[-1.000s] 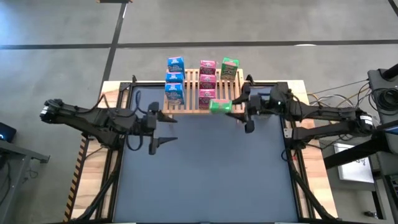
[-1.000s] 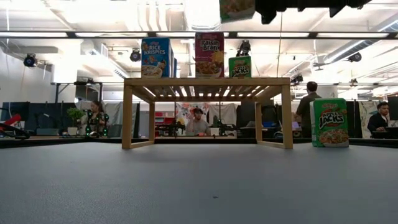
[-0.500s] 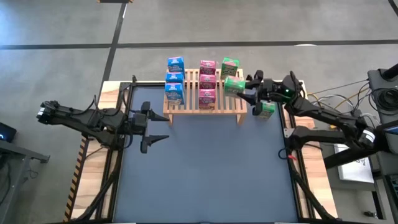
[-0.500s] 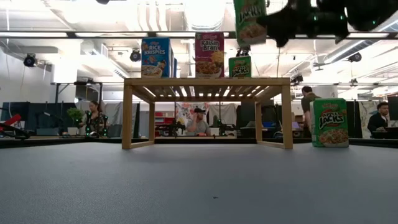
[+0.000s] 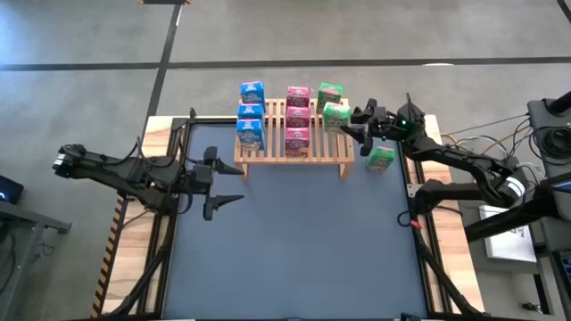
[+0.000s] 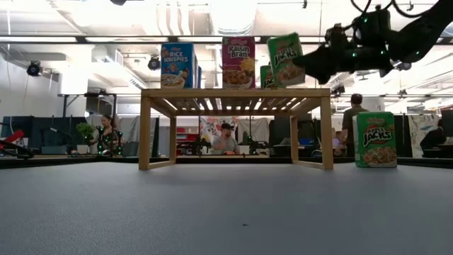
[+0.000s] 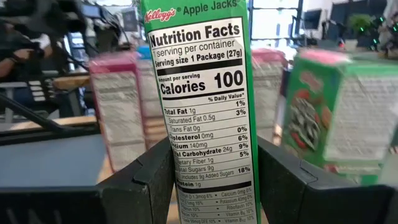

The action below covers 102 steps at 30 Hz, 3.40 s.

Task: Stack cereal on shelf
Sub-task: Put the bottom green cereal box on the shelf aligned with the other green cereal box, then put the green cereal box on the shelf aligned with the other green cereal boxes

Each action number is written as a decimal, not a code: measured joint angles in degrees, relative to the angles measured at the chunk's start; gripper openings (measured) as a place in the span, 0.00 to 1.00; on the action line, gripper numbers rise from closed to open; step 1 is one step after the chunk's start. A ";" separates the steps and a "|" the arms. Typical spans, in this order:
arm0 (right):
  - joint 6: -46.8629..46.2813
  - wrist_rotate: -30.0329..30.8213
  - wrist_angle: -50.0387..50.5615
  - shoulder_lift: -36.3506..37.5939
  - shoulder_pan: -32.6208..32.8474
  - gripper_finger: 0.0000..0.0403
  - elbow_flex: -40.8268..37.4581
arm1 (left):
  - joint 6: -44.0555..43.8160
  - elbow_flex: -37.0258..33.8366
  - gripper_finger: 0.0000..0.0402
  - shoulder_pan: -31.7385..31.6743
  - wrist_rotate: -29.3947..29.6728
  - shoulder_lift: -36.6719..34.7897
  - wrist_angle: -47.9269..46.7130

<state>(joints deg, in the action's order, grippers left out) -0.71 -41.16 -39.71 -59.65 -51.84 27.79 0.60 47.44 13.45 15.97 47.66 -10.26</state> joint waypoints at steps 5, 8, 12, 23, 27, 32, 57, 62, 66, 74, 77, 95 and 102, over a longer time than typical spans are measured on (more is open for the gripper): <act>0.55 0.14 0.13 -2.51 -2.04 0.44 0.00 | -0.02 0.00 0.71 0.00 -0.01 0.32 0.06; 1.09 0.00 0.09 -3.38 -2.82 0.44 0.00 | -0.04 0.00 0.71 0.00 -0.01 0.62 0.00; 1.92 0.21 0.11 -3.90 -3.38 0.44 0.00 | -0.04 0.00 0.71 0.00 0.00 0.89 0.00; 3.28 0.70 0.13 -3.86 -5.51 0.44 0.00 | -0.48 0.00 0.71 0.00 0.00 1.05 -0.02; 3.30 0.86 0.12 -3.87 -6.37 0.44 0.00 | -0.68 0.00 0.71 0.00 0.00 1.05 -0.02; 3.17 1.23 0.12 -3.87 -6.89 0.44 0.02 | -0.68 -0.05 0.71 0.00 0.00 1.05 0.01; -5.54 -8.79 -12.71 -10.52 -0.36 0.44 -0.83 | -0.70 -1.25 0.71 0.00 0.00 1.03 1.17; -10.88 -10.36 -26.47 -16.51 -0.77 0.44 -0.81 | -0.78 -1.25 0.71 0.00 -0.02 1.03 1.27; -12.86 -10.49 -30.36 -19.75 -1.96 0.44 -0.76 | -1.78 -1.25 0.71 0.00 -0.03 1.03 0.97; -12.83 -12.88 -30.90 -23.54 -3.73 0.44 -0.55 | -1.79 -1.25 0.71 0.00 -0.04 1.01 -0.31; -12.47 -13.05 -30.91 -23.72 -3.71 0.44 -0.52 | -1.65 -1.38 0.71 0.00 -0.04 1.01 -0.26; -12.40 -14.39 -29.39 -23.17 -3.71 0.58 -0.51 | -1.57 -1.51 0.71 0.00 -0.04 1.01 -0.02; -12.93 -14.92 -28.28 -20.19 -4.84 0.65 -0.09 | -2.50 -1.51 0.71 0.00 -0.04 1.01 -0.06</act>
<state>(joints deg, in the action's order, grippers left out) -13.64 -56.08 -67.99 -79.85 -56.68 27.70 -1.90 45.93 13.45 15.92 48.66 -10.33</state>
